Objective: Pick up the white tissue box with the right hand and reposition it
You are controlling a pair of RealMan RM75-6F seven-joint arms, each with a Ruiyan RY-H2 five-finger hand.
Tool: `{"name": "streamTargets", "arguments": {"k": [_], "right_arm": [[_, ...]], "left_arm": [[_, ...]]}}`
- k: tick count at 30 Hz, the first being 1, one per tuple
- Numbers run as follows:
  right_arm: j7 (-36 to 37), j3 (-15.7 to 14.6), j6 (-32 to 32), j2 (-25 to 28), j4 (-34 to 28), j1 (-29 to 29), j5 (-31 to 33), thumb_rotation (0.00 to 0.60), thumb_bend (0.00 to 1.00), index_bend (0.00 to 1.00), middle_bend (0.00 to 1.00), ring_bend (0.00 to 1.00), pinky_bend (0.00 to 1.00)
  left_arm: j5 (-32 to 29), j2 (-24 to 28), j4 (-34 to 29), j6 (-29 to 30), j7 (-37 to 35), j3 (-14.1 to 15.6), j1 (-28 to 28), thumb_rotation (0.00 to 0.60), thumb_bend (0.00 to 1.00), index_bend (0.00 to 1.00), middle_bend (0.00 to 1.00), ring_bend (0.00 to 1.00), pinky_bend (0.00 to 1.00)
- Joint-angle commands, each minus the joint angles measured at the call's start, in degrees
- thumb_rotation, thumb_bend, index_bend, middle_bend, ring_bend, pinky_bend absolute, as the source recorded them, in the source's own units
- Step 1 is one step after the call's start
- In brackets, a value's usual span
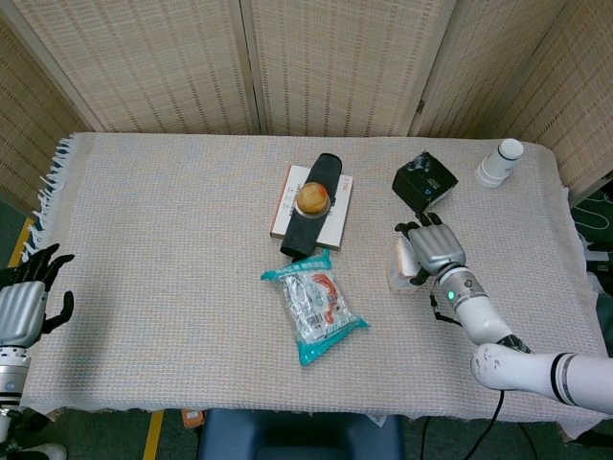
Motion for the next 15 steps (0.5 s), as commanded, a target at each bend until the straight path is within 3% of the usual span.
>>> {"name": "streamTargets", "arguments": {"k": [1, 15], "right_arm": [[-0.2, -0.1, 0.2, 0.0, 0.0, 0.0, 0.3, 0.600, 0.06, 0.19, 0.19, 0.00, 0.00], [-1.0, -0.3, 0.4, 0.5, -0.5, -0.1, 1.3, 0.600, 0.06, 0.19, 0.20, 0.00, 0.00]], "left_arm": [[0.0, 0.0, 0.0, 0.0, 0.0, 0.0, 0.0, 0.600, 0.55, 0.18, 0.00, 0.00, 0.12], [-0.2, -0.2, 0.0, -0.3, 0.6, 0.1, -0.1, 0.600, 0.55, 0.18, 0.00, 0.00, 0.12]]}}
